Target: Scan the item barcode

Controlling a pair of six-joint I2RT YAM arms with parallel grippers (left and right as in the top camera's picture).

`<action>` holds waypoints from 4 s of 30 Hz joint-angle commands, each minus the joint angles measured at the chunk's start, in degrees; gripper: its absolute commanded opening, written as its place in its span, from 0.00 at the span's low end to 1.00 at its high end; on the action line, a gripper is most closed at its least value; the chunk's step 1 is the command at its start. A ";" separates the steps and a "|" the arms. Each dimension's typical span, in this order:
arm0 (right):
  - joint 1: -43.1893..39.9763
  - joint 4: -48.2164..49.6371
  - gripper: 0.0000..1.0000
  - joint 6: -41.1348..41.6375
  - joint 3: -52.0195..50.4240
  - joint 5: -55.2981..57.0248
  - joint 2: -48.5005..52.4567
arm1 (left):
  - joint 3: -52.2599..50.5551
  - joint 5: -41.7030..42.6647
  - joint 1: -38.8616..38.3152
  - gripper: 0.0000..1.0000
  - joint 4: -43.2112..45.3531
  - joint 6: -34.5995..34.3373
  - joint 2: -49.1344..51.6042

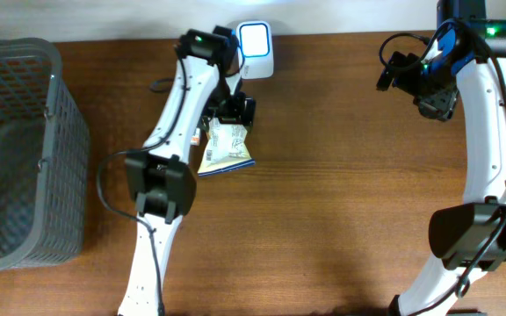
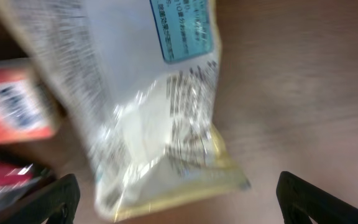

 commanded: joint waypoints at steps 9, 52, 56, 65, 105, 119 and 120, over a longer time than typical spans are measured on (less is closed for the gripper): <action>10.45 5.11 0.98 -0.15 -8.00 -5.95 3.56 | -31.82 -22.77 5.14 0.99 2.82 -15.93 -30.99; 33.73 35.19 0.04 -1.25 -47.12 -5.79 -8.13 | -52.15 9.18 6.93 0.18 31.47 -6.01 -30.97; 27.58 25.77 0.24 -7.72 -47.12 -5.40 -7.93 | -52.15 7.15 1.86 0.26 34.27 -6.01 -30.97; 12.00 17.59 0.10 -19.28 -44.94 -32.41 -7.96 | -52.15 6.67 -5.27 0.04 35.43 -6.10 -30.88; 20.83 45.27 0.04 6.60 -60.11 -12.76 -5.90 | -57.22 -5.97 -6.71 0.00 32.17 -14.25 -22.58; 19.56 22.12 0.09 -6.95 -35.63 -12.11 -5.90 | -32.33 -4.24 -4.17 0.00 12.72 -12.33 -22.32; 19.80 22.12 0.04 -8.15 -36.20 -18.78 -5.88 | -32.44 1.33 -4.52 0.00 12.96 -10.34 -22.29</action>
